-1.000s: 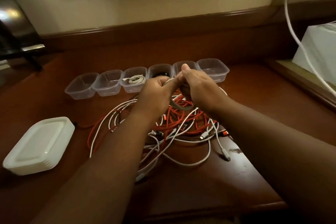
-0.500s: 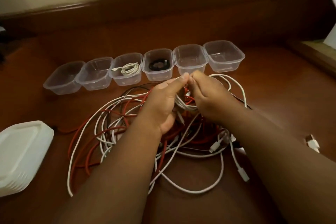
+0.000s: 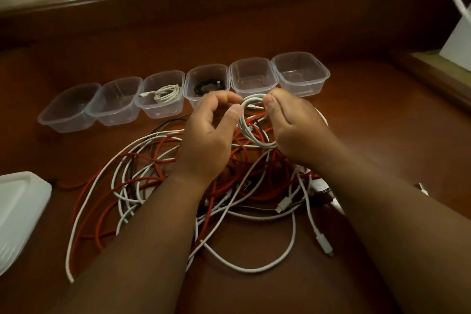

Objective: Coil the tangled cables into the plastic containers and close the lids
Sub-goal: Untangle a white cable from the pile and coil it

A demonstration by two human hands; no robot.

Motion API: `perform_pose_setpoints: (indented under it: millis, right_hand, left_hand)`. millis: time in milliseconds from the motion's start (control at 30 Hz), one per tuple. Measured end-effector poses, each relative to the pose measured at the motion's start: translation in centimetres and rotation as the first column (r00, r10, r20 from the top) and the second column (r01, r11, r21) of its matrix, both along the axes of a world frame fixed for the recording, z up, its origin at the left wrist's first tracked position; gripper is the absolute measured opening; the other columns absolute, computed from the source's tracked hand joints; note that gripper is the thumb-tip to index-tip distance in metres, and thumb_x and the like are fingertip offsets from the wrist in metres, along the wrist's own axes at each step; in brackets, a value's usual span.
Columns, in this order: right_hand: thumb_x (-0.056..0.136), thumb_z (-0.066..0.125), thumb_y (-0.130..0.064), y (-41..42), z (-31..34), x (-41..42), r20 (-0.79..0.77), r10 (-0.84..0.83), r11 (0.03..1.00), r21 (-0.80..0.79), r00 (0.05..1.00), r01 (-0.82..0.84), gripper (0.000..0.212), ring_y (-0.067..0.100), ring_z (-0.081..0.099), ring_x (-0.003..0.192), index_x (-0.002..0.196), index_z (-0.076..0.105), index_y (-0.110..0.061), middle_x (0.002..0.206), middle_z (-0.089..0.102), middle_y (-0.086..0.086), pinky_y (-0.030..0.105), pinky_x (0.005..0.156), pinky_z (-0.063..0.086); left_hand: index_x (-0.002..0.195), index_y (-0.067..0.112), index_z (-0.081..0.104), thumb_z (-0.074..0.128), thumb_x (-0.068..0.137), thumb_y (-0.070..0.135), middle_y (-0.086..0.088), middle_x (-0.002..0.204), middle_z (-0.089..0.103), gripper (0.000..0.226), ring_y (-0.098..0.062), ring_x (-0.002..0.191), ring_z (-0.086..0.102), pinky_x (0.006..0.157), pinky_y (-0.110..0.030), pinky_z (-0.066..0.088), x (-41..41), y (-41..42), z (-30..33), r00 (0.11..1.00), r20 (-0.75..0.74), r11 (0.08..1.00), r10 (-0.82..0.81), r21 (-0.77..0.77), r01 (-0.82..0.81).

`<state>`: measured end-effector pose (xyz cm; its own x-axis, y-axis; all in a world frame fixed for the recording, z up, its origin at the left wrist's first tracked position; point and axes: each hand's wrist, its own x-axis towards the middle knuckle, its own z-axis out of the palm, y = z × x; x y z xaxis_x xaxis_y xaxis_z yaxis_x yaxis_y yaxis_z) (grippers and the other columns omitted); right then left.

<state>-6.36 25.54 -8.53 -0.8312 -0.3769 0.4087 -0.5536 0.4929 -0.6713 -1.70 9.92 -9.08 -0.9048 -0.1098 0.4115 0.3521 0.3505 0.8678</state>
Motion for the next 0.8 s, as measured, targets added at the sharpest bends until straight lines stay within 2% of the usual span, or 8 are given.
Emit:
perform_pose_setpoints:
  millis: [100, 200, 367, 467, 533, 600, 667, 800]
  right_hand:
    - [0.107, 0.036, -0.024, 0.0, -0.3, -0.1, -0.028, 0.005, 0.997, -0.073, 1.000, -0.007, 0.027, 0.009, 0.041, 0.059, 0.084, 0.048, -0.016, 0.068, 0.049, 0.000, 0.017, 0.053, 0.032]
    - [0.107, 0.037, -0.024, -0.1, -0.5, -0.1, -0.057, 0.013, 0.993, -0.119, 0.998, -0.020, 0.026, 0.006, 0.042, 0.059, 0.084, 0.047, -0.018, 0.065, 0.046, -0.004, 0.014, 0.051, 0.033]
    - [0.107, 0.037, -0.022, -0.2, -0.5, 0.3, -0.083, 0.029, 0.992, -0.123, 0.996, -0.039, 0.025, 0.005, 0.043, 0.057, 0.083, 0.045, -0.018, 0.063, 0.045, -0.005, 0.013, 0.051, 0.034]
    - [0.106, 0.037, -0.025, -0.3, -0.5, 0.2, -0.105, 0.026, 0.998, -0.047, 0.994, -0.031, 0.027, 0.002, 0.043, 0.057, 0.080, 0.039, -0.025, 0.064, 0.044, -0.008, 0.012, 0.052, 0.034]
    - [0.106, 0.035, -0.028, -0.2, -0.6, 0.0, -0.117, 0.003, 0.999, 0.044, 0.993, 0.002, 0.024, 0.004, 0.042, 0.057, 0.083, 0.040, -0.022, 0.066, 0.045, -0.009, 0.011, 0.053, 0.033]
    - [0.106, 0.034, -0.030, -0.2, -0.5, -0.1, -0.112, -0.006, 0.993, 0.117, 0.994, 0.019, 0.024, 0.006, 0.041, 0.057, 0.085, 0.041, -0.021, 0.067, 0.044, -0.010, 0.010, 0.054, 0.033]
    - [0.106, 0.033, -0.033, -0.3, -0.5, -0.2, -0.094, 0.001, 0.985, 0.173, 0.996, 0.015, 0.024, 0.006, 0.041, 0.059, 0.087, 0.041, -0.021, 0.069, 0.046, -0.009, 0.011, 0.053, 0.033]
    - [0.106, 0.031, -0.035, -0.3, -0.3, -0.2, -0.073, 0.014, 0.974, 0.225, 0.997, 0.003, 0.022, 0.005, 0.043, 0.062, 0.091, 0.042, -0.023, 0.073, 0.046, -0.010, 0.009, 0.056, 0.034]
  left_hand:
    - [0.106, 0.028, 0.063, 0.059, 0.098, 0.024, 0.004, 0.102, 0.067, 0.010, -0.005, 0.094, 0.065, 0.079, -0.018, 0.051, 0.3, 0.6, 0.3, 0.998, -0.044, 0.999, 0.042, -0.024, -0.043]
    - [0.109, 0.027, 0.067, 0.064, 0.095, 0.020, 0.010, 0.097, 0.072, 0.016, -0.001, 0.094, 0.068, 0.080, -0.018, 0.054, 0.6, 0.9, 0.7, 0.997, 0.007, 0.997, 0.076, -0.012, -0.076]
    - [0.105, 0.021, 0.070, 0.063, 0.094, 0.009, 0.001, 0.098, 0.075, 0.018, -0.012, 0.094, 0.072, 0.085, -0.031, 0.058, 1.0, 1.1, 1.5, 0.988, 0.157, 0.971, 0.018, 0.234, -0.055]
    - [0.110, 0.015, 0.068, 0.061, 0.093, 0.004, -0.002, 0.096, 0.074, 0.022, -0.018, 0.092, 0.070, 0.082, -0.033, 0.057, 0.8, 0.7, 1.6, 0.960, 0.258, 0.896, -0.107, 0.444, -0.019]
    - [0.116, 0.014, 0.065, 0.059, 0.092, 0.006, -0.001, 0.090, 0.073, 0.026, -0.016, 0.085, 0.069, 0.075, -0.033, 0.056, 0.7, 0.4, 1.7, 0.912, 0.320, 0.810, -0.256, 0.586, 0.022]
    - [0.117, 0.017, 0.063, 0.059, 0.088, 0.011, 0.000, 0.085, 0.072, 0.030, -0.014, 0.081, 0.068, 0.075, -0.035, 0.054, 0.7, 0.2, 1.8, 0.846, 0.344, 0.706, -0.408, 0.707, 0.052]
    - [0.114, 0.020, 0.063, 0.059, 0.084, 0.015, 0.002, 0.083, 0.070, 0.031, -0.012, 0.076, 0.067, 0.077, -0.037, 0.052, 0.7, 0.0, 1.7, 0.818, 0.350, 0.668, -0.456, 0.742, 0.055]
    - [0.116, 0.019, 0.062, 0.060, 0.082, 0.018, 0.000, 0.082, 0.066, 0.034, -0.012, 0.071, 0.063, 0.078, -0.036, 0.047, 0.8, 0.0, 1.9, 0.829, 0.344, 0.670, -0.441, 0.741, 0.049]
